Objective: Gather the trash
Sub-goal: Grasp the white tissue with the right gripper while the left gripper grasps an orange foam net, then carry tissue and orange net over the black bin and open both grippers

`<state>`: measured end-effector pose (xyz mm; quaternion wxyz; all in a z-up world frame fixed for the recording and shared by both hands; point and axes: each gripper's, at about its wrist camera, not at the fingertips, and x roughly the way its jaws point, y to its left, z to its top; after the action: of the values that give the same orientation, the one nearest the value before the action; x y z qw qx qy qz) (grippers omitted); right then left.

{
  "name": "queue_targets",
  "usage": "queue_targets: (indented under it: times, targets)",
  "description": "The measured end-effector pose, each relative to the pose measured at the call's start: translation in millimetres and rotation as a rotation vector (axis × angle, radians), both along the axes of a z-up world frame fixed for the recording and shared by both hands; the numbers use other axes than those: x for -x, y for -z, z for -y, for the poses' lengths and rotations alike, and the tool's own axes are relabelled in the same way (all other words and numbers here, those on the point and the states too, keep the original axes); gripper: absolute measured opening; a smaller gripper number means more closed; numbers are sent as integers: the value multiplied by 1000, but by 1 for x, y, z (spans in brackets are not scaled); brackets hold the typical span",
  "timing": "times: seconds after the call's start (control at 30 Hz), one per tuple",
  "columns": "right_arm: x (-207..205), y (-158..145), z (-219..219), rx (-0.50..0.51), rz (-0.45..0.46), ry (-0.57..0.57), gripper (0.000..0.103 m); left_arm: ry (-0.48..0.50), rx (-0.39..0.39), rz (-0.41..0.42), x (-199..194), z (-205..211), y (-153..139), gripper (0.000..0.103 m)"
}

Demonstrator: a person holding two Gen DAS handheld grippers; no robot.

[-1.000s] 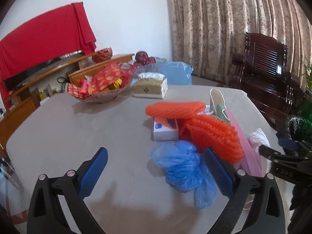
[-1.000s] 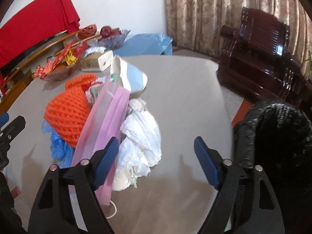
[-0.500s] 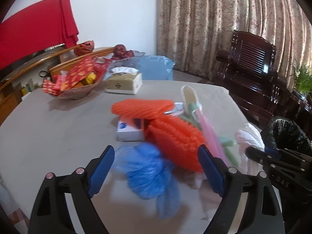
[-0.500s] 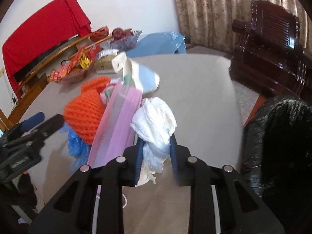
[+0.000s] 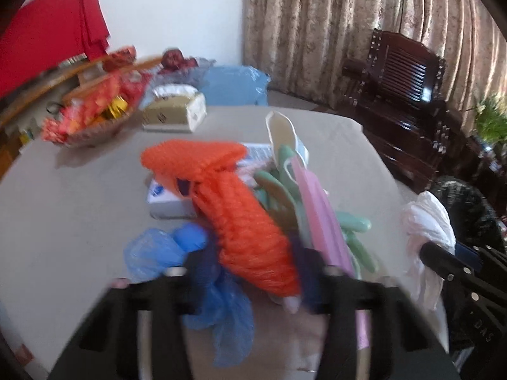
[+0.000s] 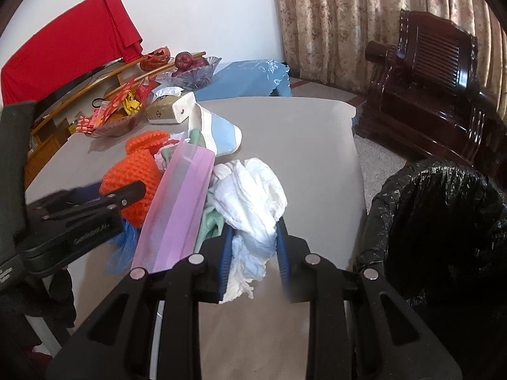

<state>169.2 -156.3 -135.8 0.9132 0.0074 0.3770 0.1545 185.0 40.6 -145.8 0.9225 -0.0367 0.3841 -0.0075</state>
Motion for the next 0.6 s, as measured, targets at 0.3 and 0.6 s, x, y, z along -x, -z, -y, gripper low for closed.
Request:
queue_targets:
  times: [0.3,0.6]
  targets:
    - [22,-28,3,-28,67,-9,25,0,-12,164,51,-12,-49,27]
    - [50,-57,24,-53,129,36,25,133,-3,282,99,17,-93,26]
